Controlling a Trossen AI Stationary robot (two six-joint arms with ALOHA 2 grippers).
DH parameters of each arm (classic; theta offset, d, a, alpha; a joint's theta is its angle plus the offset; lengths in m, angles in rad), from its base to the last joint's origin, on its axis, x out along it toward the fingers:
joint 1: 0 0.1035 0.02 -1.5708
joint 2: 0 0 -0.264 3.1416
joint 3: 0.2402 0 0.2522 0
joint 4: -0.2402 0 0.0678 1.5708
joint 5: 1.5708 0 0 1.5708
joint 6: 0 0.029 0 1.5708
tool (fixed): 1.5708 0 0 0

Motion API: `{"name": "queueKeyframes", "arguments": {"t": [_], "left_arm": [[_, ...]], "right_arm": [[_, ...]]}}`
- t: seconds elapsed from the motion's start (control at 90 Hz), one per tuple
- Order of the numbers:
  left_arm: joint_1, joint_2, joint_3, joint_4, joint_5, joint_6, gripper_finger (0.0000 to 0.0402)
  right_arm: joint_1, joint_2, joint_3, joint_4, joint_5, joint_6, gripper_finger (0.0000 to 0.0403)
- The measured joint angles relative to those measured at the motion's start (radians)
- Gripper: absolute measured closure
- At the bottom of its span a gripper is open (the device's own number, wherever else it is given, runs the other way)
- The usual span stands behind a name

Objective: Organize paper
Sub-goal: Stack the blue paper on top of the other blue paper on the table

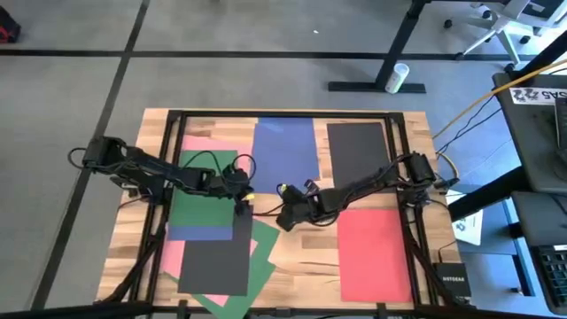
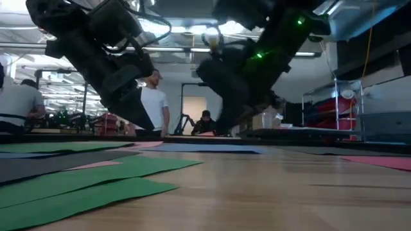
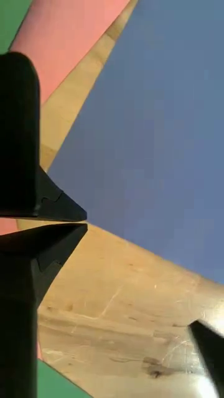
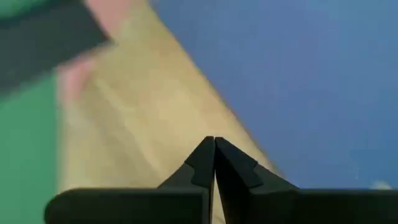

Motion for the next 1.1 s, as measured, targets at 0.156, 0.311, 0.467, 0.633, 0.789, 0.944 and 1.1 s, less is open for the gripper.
{"name": "queueKeyframes", "arguments": {"t": [0.156,0.311,0.467,0.633,0.789,0.944,1.1], "left_arm": [[0.000,0.000,0.000,-0.004,0.000,0.000,0.0402],[0.000,0.000,0.000,-0.003,0.000,0.000,0.0402],[0.000,0.000,0.000,-0.004,0.000,0.000,0.0402],[0.000,0.000,0.000,-0.006,0.000,0.000,0.0402],[0.000,0.000,0.000,-0.006,0.000,0.000,0.0402],[0.000,0.000,0.000,-0.007,0.000,0.000,0.0402],[-0.001,0.000,0.000,-0.008,0.000,0.000,0.0402]], "right_arm": [[-0.022,0.017,-0.001,0.013,0.000,-0.011,0.0403],[-0.034,0.049,0.000,0.047,-0.066,-0.024,0.0403],[-0.040,0.087,0.000,0.126,-0.135,-0.045,0.0403],[-0.046,0.096,0.003,0.104,-0.112,0.002,0.0403],[-0.058,0.096,0.003,0.089,-0.099,0.030,0.0403],[-0.060,0.096,0.003,0.066,-0.051,0.055,0.0403],[-0.060,0.096,0.003,0.043,-0.032,0.071,0.0403]]}}
